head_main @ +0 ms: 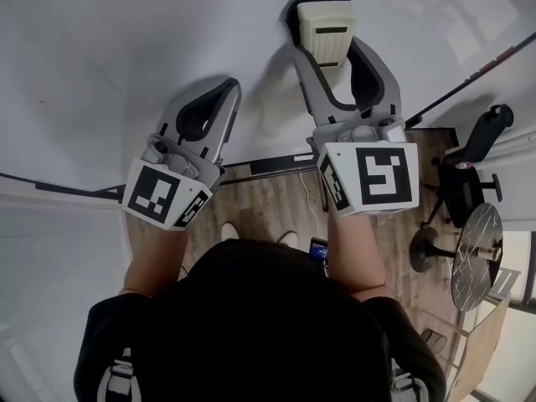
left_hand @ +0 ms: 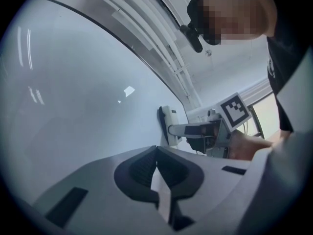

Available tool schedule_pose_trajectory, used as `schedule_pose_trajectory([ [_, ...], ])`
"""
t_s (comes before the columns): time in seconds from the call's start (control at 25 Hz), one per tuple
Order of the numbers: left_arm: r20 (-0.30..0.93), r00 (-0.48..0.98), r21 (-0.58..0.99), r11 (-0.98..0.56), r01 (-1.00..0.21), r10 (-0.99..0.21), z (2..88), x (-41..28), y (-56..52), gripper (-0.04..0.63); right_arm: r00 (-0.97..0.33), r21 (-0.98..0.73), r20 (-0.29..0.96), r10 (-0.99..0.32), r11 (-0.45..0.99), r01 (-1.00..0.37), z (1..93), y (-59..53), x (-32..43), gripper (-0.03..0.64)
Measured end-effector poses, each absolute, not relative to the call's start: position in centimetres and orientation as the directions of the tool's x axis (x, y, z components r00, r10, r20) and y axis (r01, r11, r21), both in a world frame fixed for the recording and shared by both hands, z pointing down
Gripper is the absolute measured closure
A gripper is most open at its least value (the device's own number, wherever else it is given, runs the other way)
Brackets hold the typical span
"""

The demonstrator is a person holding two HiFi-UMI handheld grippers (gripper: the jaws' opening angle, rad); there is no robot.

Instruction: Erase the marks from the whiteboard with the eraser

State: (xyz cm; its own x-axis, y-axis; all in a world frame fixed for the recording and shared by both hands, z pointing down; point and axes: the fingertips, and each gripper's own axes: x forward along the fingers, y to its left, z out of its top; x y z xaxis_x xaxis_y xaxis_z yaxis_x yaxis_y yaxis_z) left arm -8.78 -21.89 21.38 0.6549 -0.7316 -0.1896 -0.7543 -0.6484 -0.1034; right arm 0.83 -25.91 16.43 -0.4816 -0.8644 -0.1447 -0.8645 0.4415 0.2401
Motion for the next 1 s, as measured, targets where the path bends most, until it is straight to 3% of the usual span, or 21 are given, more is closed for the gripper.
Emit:
schedule_pose_trajectory([
  [0.48,-0.187,0.665,-0.096,-0.660,-0.745,-0.723,22.2,-8.0,-21.7,0.589,-0.230,0.159,-0.124,-0.965,0.209,-0.965,18.0,-28.0,13.2,0.385],
  [0.88,-0.188,0.669,-0.102,-0.663,-0.741,-0.719,22.5,-8.0,-22.3,0.589,-0.244,0.137,-0.129,-0.961,0.227,-0.964,18.7,-27.1,13.3,0.386],
  [1.0,-0.186,0.672,-0.100,-0.666,-0.739,-0.717,22.6,-7.9,-22.3,0.589,-0.306,0.150,-0.140,-0.942,0.286,-0.946,18.0,-25.7,11.1,0.385],
])
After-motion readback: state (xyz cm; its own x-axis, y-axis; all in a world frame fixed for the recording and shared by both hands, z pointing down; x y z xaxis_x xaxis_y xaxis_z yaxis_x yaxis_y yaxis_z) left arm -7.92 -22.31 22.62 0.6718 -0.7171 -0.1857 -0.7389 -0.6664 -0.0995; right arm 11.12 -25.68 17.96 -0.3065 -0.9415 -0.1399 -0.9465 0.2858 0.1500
